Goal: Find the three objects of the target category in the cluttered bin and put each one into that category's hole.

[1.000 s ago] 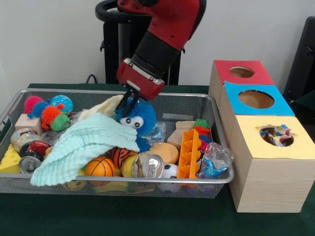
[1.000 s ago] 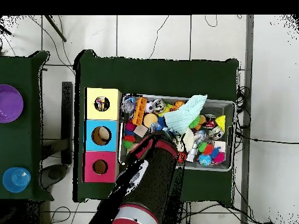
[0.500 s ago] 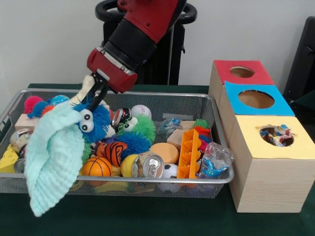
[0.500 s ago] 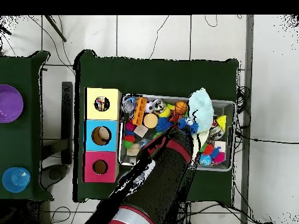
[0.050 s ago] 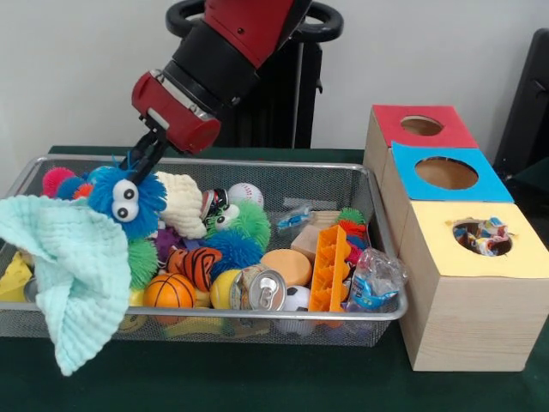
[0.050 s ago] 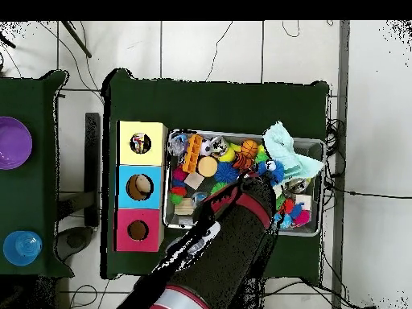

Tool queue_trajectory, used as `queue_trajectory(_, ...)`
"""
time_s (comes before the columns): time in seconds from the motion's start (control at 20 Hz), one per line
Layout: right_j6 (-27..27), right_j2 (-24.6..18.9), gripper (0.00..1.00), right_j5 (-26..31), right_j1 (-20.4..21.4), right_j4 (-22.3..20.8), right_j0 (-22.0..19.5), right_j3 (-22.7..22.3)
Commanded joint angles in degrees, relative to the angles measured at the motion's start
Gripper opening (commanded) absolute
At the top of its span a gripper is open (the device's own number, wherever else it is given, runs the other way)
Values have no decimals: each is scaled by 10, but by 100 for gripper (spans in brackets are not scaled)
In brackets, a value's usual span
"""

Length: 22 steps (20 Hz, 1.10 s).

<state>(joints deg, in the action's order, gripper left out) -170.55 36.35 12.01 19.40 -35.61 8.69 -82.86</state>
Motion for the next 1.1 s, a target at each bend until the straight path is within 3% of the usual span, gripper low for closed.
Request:
queue_trajectory(0.05,-63,-31,0,-52,-9,44,-19,25)
queue_trajectory(0.4,-25,-63,0,-45,8,41,-37,16)
queue_trajectory(0.85,-14,-87,0,-40,15,41,-48,5)
queue_trajectory(0.9,-14,-94,100,-32,20,46,-53,0)
queue_trajectory(1.05,3,-114,100,-27,33,43,-66,-6)
queue_trajectory(1.1,-6,-95,100,-48,24,34,-53,5)
